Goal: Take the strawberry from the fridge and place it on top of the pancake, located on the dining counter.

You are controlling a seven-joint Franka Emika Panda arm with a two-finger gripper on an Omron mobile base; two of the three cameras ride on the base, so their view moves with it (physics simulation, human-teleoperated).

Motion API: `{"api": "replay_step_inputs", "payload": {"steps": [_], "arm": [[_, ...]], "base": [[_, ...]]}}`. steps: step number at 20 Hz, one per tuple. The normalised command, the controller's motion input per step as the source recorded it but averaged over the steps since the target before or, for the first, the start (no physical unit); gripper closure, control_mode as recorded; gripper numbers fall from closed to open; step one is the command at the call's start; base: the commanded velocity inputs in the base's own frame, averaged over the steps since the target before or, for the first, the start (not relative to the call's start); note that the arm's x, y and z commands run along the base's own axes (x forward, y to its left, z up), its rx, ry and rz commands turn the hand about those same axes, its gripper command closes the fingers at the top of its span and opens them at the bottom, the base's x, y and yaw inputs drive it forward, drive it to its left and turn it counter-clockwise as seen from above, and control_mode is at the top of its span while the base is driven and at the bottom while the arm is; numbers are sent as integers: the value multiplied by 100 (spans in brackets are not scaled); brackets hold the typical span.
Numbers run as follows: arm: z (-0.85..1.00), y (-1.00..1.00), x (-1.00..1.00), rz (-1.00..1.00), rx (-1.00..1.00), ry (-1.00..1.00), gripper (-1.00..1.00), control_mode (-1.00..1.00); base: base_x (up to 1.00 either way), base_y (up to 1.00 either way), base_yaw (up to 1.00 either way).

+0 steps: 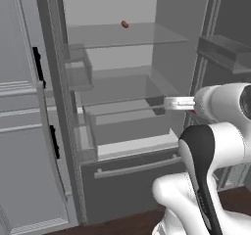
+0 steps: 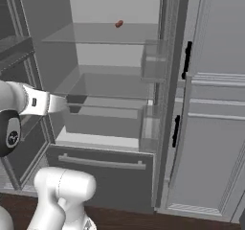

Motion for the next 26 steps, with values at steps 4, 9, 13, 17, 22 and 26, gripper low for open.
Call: {"api": "replay_step_inputs", "payload": {"steps": [4, 9, 13, 17, 22, 26], "arm": [[0, 0, 0, 0, 0, 0, 100, 100], [0, 0, 0, 0, 0, 0, 100, 100], [0, 0, 0, 0, 0, 0, 100, 100], [0, 0, 0, 0, 0, 0, 100, 100], [0, 0, 0, 0, 0, 0, 100, 100], [0, 0, 0, 0, 0, 0, 100, 100]], "base": [[-100, 0, -9], [-100, 1, -9], [-100, 8, -7], [-100, 29, -1], [-100, 54, 17], [-73, 42, 54]]}}
